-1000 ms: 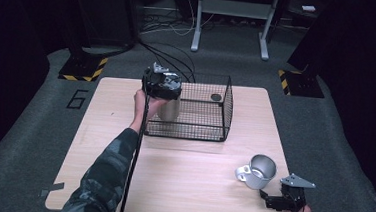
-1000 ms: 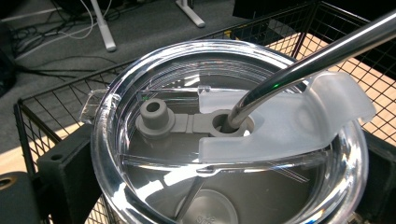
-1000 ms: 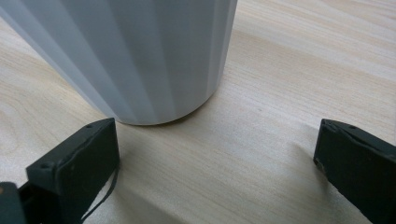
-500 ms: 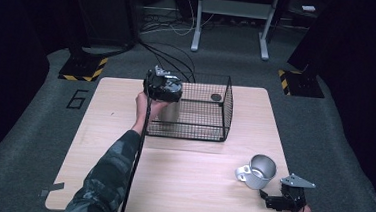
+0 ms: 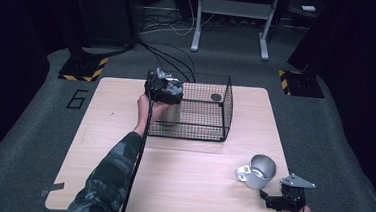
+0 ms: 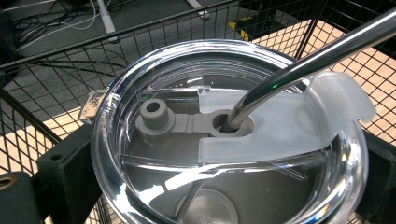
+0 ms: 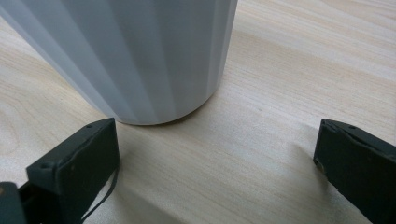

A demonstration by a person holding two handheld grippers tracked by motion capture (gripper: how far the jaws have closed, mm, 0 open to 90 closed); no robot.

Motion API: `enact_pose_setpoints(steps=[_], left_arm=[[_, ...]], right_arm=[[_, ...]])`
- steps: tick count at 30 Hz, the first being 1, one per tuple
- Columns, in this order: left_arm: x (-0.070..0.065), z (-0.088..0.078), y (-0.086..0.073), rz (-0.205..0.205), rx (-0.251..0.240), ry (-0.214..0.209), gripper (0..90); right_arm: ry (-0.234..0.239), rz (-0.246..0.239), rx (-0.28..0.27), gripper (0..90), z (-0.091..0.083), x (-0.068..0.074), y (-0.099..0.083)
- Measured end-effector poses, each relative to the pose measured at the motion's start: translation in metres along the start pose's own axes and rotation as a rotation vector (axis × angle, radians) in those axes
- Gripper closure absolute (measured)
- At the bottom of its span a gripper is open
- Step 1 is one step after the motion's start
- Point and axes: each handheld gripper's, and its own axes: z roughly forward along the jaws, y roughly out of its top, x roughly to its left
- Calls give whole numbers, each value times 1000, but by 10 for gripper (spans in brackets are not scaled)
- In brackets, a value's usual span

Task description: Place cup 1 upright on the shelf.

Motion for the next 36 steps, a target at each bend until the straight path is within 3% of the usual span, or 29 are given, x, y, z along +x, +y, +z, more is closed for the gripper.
enact_pose_setpoints(steps=[12, 15, 24, 32, 36], left_arm=[[-5, 6, -5, 33, 31, 3, 38], [-4, 5, -9, 18, 5, 0, 38], [-2, 0, -16, -1, 2, -5, 36], [-5, -5, -16, 51, 41, -8, 35], [-3, -5, -16, 39, 38, -11, 34]], right_arm=[[0, 0, 0, 0, 0, 0, 0], [1, -1, 0, 0, 0, 0, 0], [0, 0, 0, 0, 0, 0, 0], [1, -5, 7, 0, 0, 0, 1], [1, -11, 5, 0, 0, -1, 1]])
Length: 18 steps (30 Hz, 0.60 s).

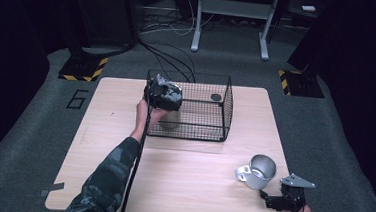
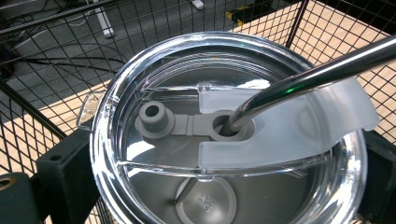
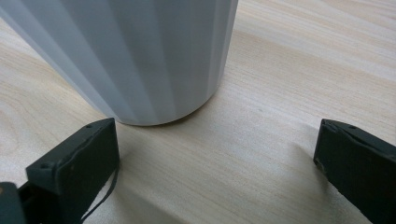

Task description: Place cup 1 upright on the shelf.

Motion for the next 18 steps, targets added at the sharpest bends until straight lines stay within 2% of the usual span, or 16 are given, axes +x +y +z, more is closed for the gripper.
enact_pose_setpoints(steps=[5, 8, 9, 18], left_arm=[[2, -2, 0, 10, 10, -9, 34], [1, -2, 1, 7, 6, -7, 32], [0, -2, 1, -12, -12, -2, 16], [4, -12, 5, -2, -18, -1, 0]], right_arm=[[0, 0, 0, 0, 0, 0, 0], [0, -1, 0, 0, 0, 0, 0], [0, 4, 1, 0, 0, 0, 0], [0, -1, 0, 0, 0, 0, 0]])
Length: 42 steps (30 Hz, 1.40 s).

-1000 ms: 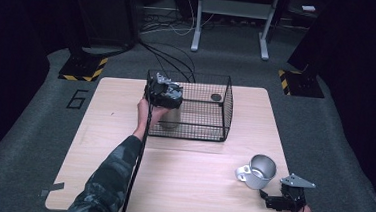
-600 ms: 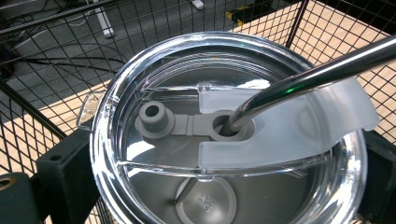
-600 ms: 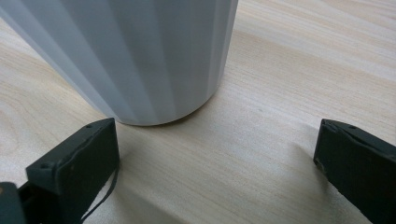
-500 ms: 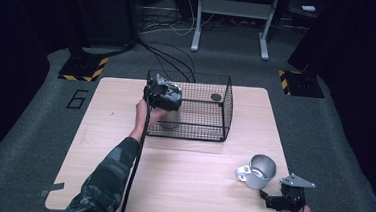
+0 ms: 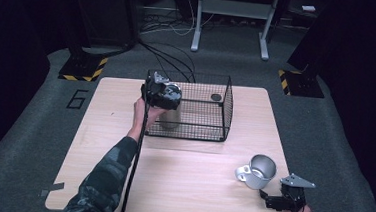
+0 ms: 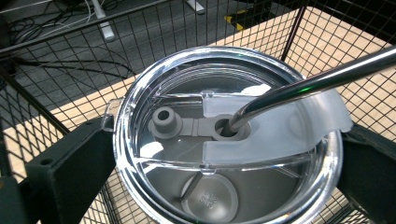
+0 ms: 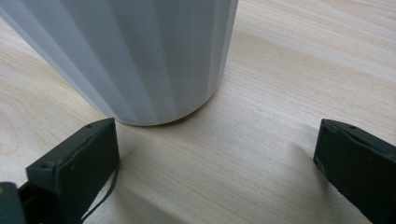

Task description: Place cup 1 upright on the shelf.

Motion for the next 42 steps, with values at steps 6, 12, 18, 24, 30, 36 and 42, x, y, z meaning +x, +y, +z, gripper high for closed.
enact_pose_setpoints(steps=[6, 12, 18, 24, 30, 36, 42], left_arm=[[-2, -1, 1, 18, 2, -1, 0], [-1, -2, 2, 15, -6, -5, 0], [-6, -8, 5, 31, -36, 27, 0], [-8, -17, 11, 42, -48, 9, 0], [-12, -30, 15, 72, -57, -8, 0], [-15, -46, 17, 101, -66, -25, 0], [-18, -67, 10, 144, -60, -43, 0]], right_arm=[[0, 0, 0, 0, 0, 0, 0], [0, 0, 0, 0, 0, 0, 0], [0, 0, 0, 0, 0, 0, 0], [1, 0, 1, 0, 0, 0, 0], [2, -1, 1, 0, 0, 0, 0], [2, -1, 0, 0, 0, 0, 0], [2, -1, 1, 0, 0, 0, 0]])
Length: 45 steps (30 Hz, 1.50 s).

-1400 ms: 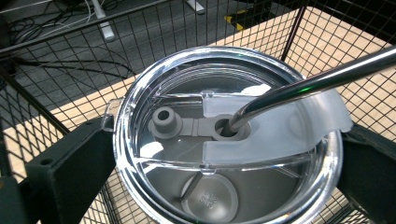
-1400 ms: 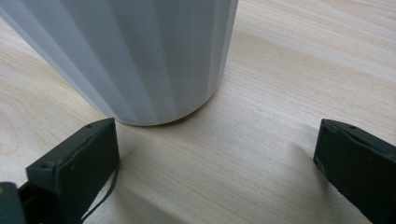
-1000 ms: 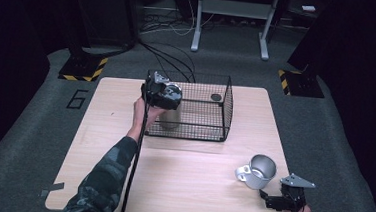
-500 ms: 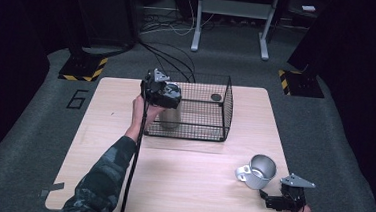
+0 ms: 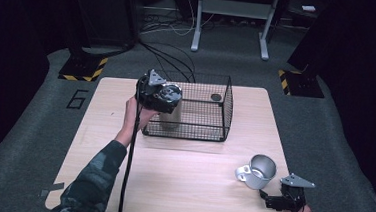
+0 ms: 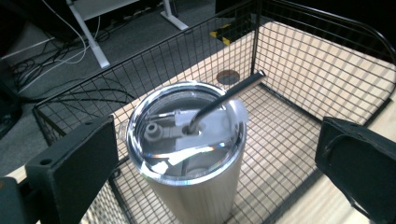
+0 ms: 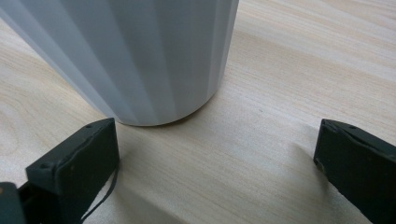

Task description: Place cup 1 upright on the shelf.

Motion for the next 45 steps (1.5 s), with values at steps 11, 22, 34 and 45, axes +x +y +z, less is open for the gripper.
enact_pose_setpoints(steps=[11, 22, 34, 45], left_arm=[[-5, -35, -29, 39, 1, 17, 0], [-2, -57, -88, 7, 39, 37, 0], [7, -57, -155, -72, 97, 72, 0], [29, -43, -215, -152, 218, 124, 0]], right_arm=[[-1, -1, 0, 0, 0, 0, 0], [0, -1, 0, 0, 0, 0, 0], [0, 0, 1, 0, 0, 0, 0], [0, -2, 1, 0, 0, 0, 0]])
